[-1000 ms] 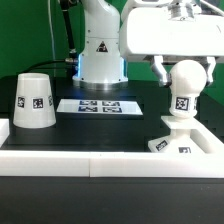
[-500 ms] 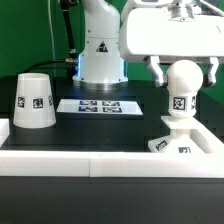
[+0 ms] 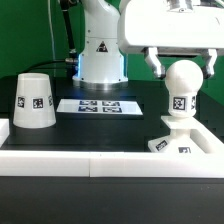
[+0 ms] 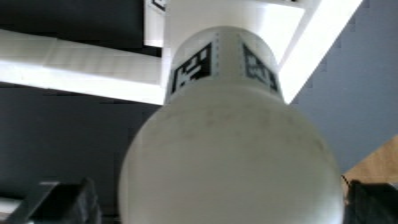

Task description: Assemble lamp

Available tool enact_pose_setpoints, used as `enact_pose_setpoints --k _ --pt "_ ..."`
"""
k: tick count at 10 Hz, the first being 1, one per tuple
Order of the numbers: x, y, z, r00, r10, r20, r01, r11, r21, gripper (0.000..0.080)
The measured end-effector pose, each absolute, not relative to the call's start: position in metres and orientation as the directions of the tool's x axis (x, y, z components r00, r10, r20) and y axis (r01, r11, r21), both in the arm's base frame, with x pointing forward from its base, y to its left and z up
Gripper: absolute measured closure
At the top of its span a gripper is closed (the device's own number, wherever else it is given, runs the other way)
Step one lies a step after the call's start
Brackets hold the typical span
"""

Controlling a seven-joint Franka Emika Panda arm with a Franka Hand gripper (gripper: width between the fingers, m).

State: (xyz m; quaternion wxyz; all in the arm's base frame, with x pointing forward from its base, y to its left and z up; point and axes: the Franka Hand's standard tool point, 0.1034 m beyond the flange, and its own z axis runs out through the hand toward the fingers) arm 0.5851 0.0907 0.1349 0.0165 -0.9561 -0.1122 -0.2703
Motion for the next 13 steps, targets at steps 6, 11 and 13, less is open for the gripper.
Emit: enact_pose_setpoints --k 6,11,13 --pt "0.584 0.096 0.128 0.931 0.224 0.289 0.246 -0.968 -0.041 0.0101" --pt "0.593 0.091 0.122 0.957 0.244 0.158 0.258 -0.963 -0.075 0.0101" --pt "0.594 0.092 0.122 0.954 0.245 0.174 0.260 -0.963 -0.071 0.0101"
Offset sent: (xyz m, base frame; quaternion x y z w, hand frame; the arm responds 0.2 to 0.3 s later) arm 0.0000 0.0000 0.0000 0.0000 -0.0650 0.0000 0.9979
